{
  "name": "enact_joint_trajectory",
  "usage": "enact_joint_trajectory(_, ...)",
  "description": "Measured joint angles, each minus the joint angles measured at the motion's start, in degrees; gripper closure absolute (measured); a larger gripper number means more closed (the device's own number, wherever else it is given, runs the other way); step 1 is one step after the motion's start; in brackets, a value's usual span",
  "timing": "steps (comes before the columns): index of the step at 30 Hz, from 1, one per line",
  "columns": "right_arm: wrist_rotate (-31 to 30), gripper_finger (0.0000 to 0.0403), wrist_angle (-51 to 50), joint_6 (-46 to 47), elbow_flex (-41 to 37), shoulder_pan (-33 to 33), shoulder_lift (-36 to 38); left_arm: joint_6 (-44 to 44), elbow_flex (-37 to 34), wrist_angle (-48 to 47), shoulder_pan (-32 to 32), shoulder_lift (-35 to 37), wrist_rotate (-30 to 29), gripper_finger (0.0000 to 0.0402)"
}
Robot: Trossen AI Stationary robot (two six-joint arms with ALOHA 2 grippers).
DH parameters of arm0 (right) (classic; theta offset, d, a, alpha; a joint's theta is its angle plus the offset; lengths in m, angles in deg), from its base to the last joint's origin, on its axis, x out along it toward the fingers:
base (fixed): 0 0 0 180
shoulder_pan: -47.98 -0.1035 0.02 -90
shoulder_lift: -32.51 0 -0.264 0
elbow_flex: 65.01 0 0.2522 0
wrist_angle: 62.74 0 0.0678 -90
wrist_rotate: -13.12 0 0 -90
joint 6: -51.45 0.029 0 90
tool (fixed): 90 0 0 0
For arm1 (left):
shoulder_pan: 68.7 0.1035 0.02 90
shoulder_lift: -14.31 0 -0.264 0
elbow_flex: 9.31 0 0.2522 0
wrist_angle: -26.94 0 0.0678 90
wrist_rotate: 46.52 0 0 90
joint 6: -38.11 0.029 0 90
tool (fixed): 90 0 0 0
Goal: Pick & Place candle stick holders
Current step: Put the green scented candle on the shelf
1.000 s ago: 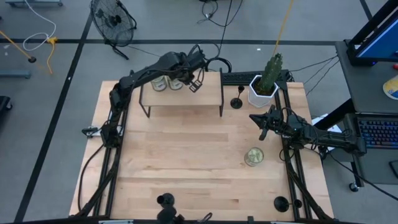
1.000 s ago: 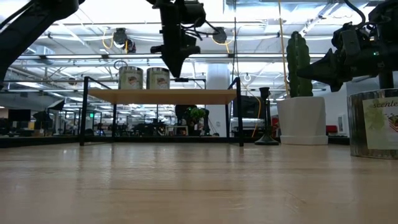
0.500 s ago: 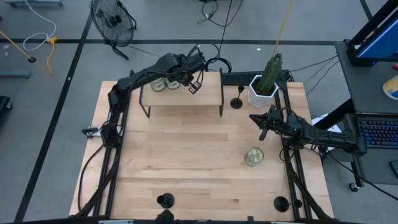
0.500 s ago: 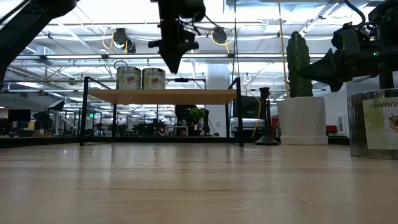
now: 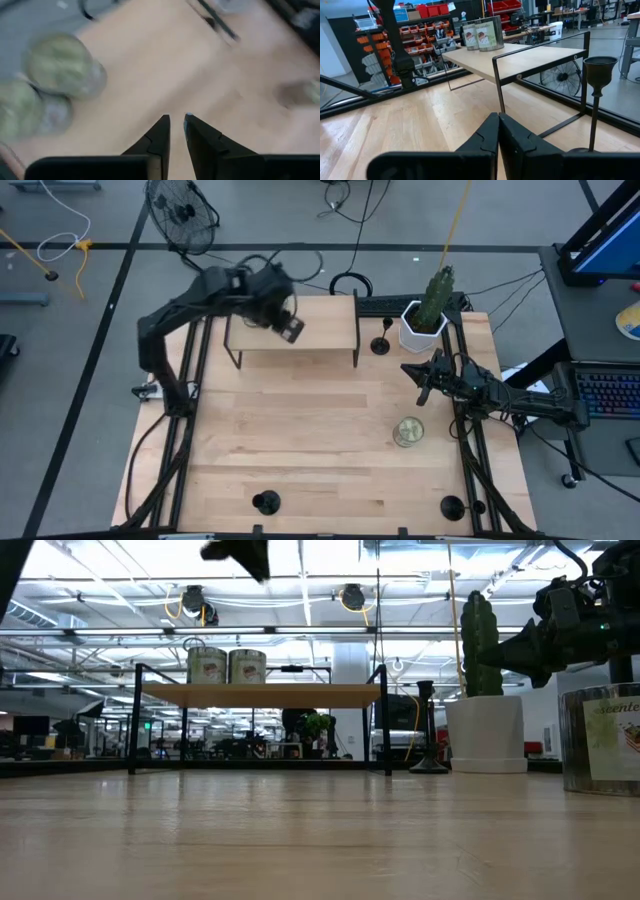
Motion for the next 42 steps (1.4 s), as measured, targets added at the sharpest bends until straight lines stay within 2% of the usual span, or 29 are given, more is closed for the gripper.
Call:
enact_joint_trajectory(3, -0.01, 0.0399, 0.0, 0.0, 0.0, 0.02, 0.01, -3.19, 0.0, -3.3, -3.35, 2.31, 3.19, 0.0339)
enact_joint_trajectory(8, 0.0, 0.0399, 0.05, 0.0, -0.01, 0.02, -0.01, -8.81, 0.02, -4.21, -9.33, 4.62, 2.52, 0.0339)
enact_joint_trajectory(10, 0.0, 0.0399, 0.45, 0.0, 0.01, 0.02, 0.01, -7.8, 0.0, -4.23, -11.48, 4.97, 0.86, 0.0339)
enact_joint_trajectory(14, 0.0, 0.0399, 1.3, 1.83, 0.0, 0.01, 0.0, -5.14, 0.02, -4.22, -14.66, 4.91, -6.17, 0.0339)
enact_joint_trajectory(21, 0.0, 0.0399, 2.85, 7.47, 0.0, 0.02, -0.01, -4.7, -3.26, -3.92, -15.35, 5.43, -7.88, 0.0339)
enact_joint_trajectory(25, -0.02, 0.0399, 4.98, 7.58, 0.0, 0.02, 0.0, -5.25, -11.54, 2.63, -15.78, 7.86, -7.61, 0.0339)
enact_joint_trajectory(29, -0.02, 0.0399, 7.79, 7.61, -0.01, 0.02, 0.01, -4.77, -23.32, 14.26, -16.52, 11.73, -4.35, 0.0339)
enact_joint_trajectory(36, -0.02, 0.0399, 11.14, 12.45, -0.01, 0.02, 0.01, -7.07, -43.73, 29.65, -17.09, 22.0, -2.48, 0.0339)
enact_joint_trajectory(42, -0.02, 0.0399, 11.32, 13.55, -0.01, 0.01, -0.01, -5.2, -58.66, 45.35, -18.8, 32.69, -2.35, 0.0339)
